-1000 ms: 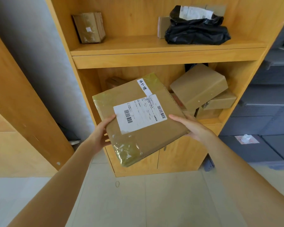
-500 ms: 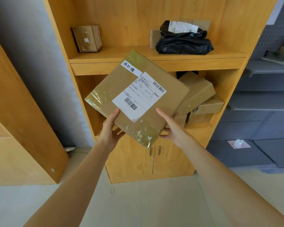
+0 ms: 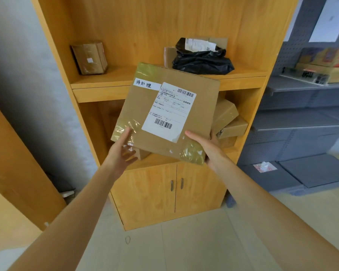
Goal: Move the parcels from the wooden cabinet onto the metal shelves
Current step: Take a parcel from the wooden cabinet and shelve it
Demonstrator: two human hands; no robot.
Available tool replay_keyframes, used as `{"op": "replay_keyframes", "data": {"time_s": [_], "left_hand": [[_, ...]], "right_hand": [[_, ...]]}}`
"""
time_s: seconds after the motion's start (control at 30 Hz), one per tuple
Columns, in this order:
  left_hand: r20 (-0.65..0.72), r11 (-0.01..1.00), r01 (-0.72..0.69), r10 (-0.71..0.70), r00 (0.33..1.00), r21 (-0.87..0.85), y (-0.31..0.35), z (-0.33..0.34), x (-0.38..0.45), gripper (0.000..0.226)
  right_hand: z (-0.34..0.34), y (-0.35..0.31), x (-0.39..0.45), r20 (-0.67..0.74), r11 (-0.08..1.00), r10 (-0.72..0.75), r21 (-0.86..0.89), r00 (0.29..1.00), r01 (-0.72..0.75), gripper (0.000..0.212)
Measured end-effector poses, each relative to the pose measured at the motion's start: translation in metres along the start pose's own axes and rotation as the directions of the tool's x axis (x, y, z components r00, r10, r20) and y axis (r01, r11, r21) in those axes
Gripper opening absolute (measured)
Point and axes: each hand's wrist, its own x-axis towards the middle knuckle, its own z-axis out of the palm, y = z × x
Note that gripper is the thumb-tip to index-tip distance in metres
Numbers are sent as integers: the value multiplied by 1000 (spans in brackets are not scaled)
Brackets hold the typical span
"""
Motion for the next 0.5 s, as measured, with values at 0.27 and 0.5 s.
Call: {"op": "replay_keyframes", "data": {"time_s": [0.27, 0.5], "left_hand": [[226, 997, -6, -12, 974, 78, 13, 34, 16, 48], [316, 990, -15, -30, 948, 141, -13, 131, 12, 86]], "right_hand": [[-56, -25, -23, -66, 995, -89, -55, 994, 86, 109], [-143, -52, -40, -127, 981, -113, -171, 985, 91, 109]]}}
